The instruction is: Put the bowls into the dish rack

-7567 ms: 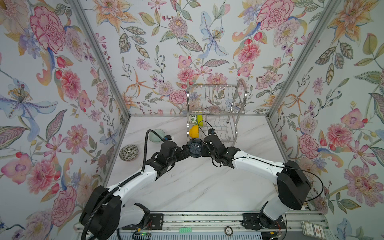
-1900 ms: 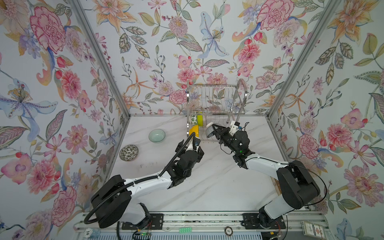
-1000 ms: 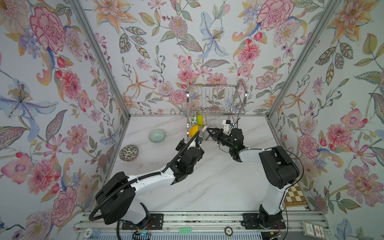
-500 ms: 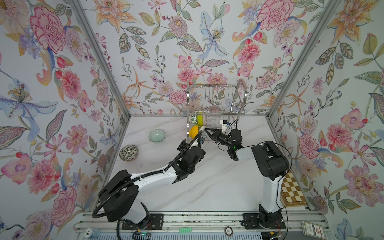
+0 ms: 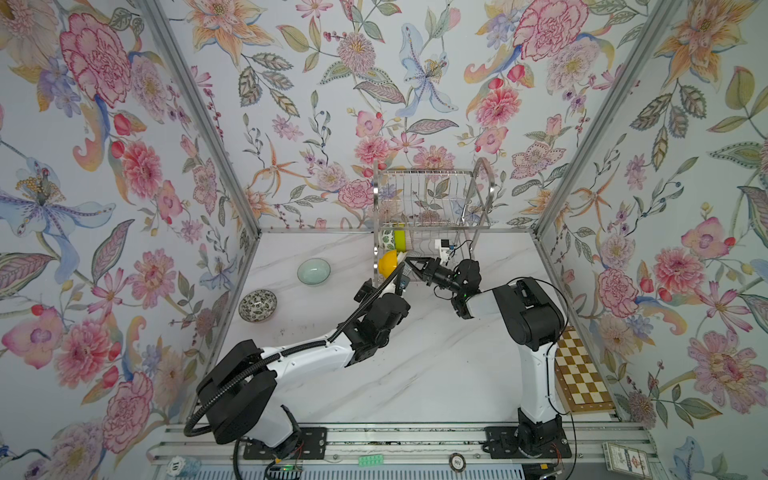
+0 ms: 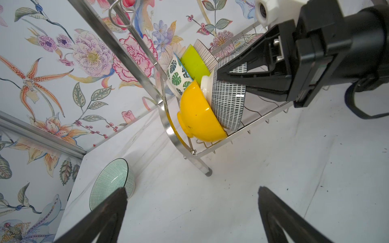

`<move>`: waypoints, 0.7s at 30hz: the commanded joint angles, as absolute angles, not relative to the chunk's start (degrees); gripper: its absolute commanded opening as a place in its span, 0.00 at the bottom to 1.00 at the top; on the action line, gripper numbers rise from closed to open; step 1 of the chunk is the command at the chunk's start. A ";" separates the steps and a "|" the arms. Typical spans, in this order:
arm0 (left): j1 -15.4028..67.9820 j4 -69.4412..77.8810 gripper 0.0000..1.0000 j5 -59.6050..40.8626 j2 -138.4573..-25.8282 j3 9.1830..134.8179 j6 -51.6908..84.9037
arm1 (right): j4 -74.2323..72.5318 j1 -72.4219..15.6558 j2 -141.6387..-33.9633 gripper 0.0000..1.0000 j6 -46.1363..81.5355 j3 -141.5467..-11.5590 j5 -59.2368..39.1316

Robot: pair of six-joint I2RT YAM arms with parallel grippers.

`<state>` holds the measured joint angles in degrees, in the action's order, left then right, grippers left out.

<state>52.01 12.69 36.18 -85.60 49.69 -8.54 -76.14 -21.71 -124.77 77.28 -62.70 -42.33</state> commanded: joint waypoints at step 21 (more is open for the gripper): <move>51.59 9.78 0.99 36.74 -82.62 49.60 -7.12 | -76.48 -20.30 -128.54 0.00 75.40 -68.04 -50.28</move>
